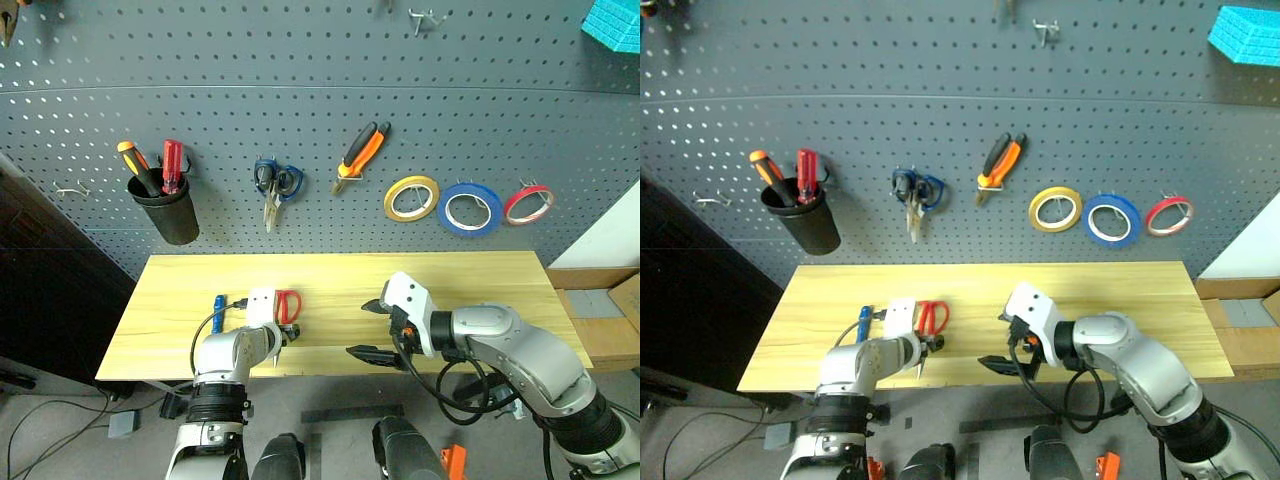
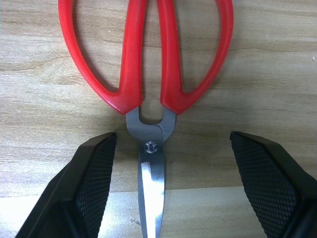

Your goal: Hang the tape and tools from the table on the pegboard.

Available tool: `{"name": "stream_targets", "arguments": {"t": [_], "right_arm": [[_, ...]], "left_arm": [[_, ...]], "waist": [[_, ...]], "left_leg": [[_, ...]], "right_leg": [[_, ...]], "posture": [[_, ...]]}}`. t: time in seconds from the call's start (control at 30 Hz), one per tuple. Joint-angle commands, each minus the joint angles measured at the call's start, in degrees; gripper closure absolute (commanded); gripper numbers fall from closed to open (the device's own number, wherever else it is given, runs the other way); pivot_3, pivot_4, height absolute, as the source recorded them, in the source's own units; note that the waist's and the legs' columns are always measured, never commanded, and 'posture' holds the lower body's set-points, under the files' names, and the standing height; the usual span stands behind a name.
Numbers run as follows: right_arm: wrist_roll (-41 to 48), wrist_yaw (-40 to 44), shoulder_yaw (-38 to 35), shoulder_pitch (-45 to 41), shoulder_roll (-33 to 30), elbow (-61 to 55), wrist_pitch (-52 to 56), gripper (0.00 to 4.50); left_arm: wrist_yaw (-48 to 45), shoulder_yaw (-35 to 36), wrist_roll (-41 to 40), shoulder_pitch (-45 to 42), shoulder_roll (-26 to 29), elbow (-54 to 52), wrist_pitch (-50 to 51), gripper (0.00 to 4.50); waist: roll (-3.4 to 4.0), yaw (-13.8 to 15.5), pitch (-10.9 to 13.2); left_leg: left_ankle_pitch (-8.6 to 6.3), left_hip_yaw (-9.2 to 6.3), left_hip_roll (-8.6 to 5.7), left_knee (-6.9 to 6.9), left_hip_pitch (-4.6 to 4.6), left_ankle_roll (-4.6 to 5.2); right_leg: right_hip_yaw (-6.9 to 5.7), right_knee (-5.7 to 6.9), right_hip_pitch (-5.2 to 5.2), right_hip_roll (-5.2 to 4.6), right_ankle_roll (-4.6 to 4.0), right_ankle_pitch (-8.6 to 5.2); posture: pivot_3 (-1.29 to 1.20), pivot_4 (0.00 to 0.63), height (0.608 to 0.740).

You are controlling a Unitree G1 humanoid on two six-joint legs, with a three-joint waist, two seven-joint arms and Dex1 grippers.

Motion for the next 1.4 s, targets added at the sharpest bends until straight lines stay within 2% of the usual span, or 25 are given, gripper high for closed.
{"name": "stream_targets", "arguments": {"t": [0.03, 0.17, 0.27, 0.53, 0.63, 0.9, 1.07, 1.23, 1.4], "right_arm": [[1.6, 0.1, -1.4, -0.4, 0.2, -2.0, 0.7, 0.00], [2.2, 0.2, -1.3, -0.7, 0.0, -1.9, 1.0, 0.00], [2.1, 0.1, -1.0, -1.1, -0.1, -2.1, 0.9, 0.00], [1.8, -0.4, -0.1, -2.7, 0.1, -2.1, 1.2, 0.00], [1.7, -0.4, -0.1, -2.7, 0.1, -2.0, 1.1, 0.00], [1.2, -0.9, -0.3, -2.2, 0.3, -2.3, 0.3, 0.00], [0.9, -1.1, -0.6, -1.8, 0.0, -3.0, -0.4, 0.00], [0.3, -1.2, -0.7, -1.5, -0.7, -3.4, -1.2, 0.00], [-1.9, -1.3, -0.3, -1.7, -1.9, -3.7, -4.2, 0.00]], "left_arm": [[1.5, 0.5, 1.7, 1.2, 0.3, 4.4, 1.0, 0.60], [2.0, 1.7, 1.5, 0.8, 0.2, 6.7, -0.3, 0.60], [1.6, 2.8, 1.1, 0.7, 0.0, 7.7, -1.1, 1.20], [-2.9, 3.0, 0.9, 0.8, 3.1, 11.1, -3.7, 3.72], [-4.6, 2.6, 0.9, 1.1, 4.2, 11.4, -4.9, 4.48], [-7.1, 4.1, -0.6, 3.9, 6.2, 4.9, -8.5, 4.48], [-8.3, 3.9, 0.0, 8.7, 7.8, -7.9, -15.9, 4.48], [-6.7, 5.5, -1.0, 14.3, 6.2, -20.6, -20.4, 4.48], [-8.6, 2.9, 1.4, 22.0, 7.1, -32.3, -29.3, 4.48]], "waist": [[0.01, 0.0, 0.0], [0.01, -0.1, -0.1], [0.09, -0.2, -0.2], [0.19, -0.6, -0.5], [0.15, -0.8, -0.5], [0.11, -1.6, -0.5], [-0.14, -1.8, -0.4], [-0.29, -0.8, -0.3], [-0.37, -0.4, -0.2]], "left_leg": [[0.00, 0.00, 0.00, 0.00, 0.05, 0.00], [0.00, 0.00, 0.00, 0.00, 0.16, 0.00], [0.00, 0.01, 0.00, 0.00, 0.17, 0.00], [0.00, 0.01, 0.00, 0.00, 0.20, 0.00], [-0.01, 0.01, 0.00, 0.00, 0.18, -0.01], [-0.01, 0.01, 0.00, -0.02, 0.18, -0.01], [-0.01, 0.00, 0.02, -0.10, -0.13, -0.01], [-0.02, 0.01, 0.01, -0.12, -0.57, -0.04], [-0.05, 0.05, 0.01, -0.12, -0.61, -0.07]], "right_leg": [[0.00, 0.00, 0.04, 0.00, -0.04, -0.03], [0.00, 0.00, 0.14, 0.00, -0.17, -0.10], [0.01, 0.00, 0.14, 0.00, -0.19, -0.11], [0.00, -0.02, 0.16, -0.01, -0.25, -0.15], [0.01, -0.04, 0.16, -0.02, -0.25, -0.15], [0.01, -0.03, 0.16, -0.02, -0.25, -0.15], [0.01, -0.03, -0.18, -0.01, -0.04, -0.03], [0.02, -0.04, -0.60, -0.02, 0.05, 0.01], [0.03, -0.06, -0.66, -0.04, 0.04, -0.03]], "posture": [[-0.17, 0.172, 0.740], [-0.17, 0.173, 0.740], [-0.18, 0.174, 0.740], [-0.18, 0.173, 0.740], [-0.18, 0.173, 0.740], [-0.18, 0.168, 0.740], [-0.18, 0.171, 0.740], [-0.17, 0.171, 0.740], [-0.17, 0.174, 0.740]]}}
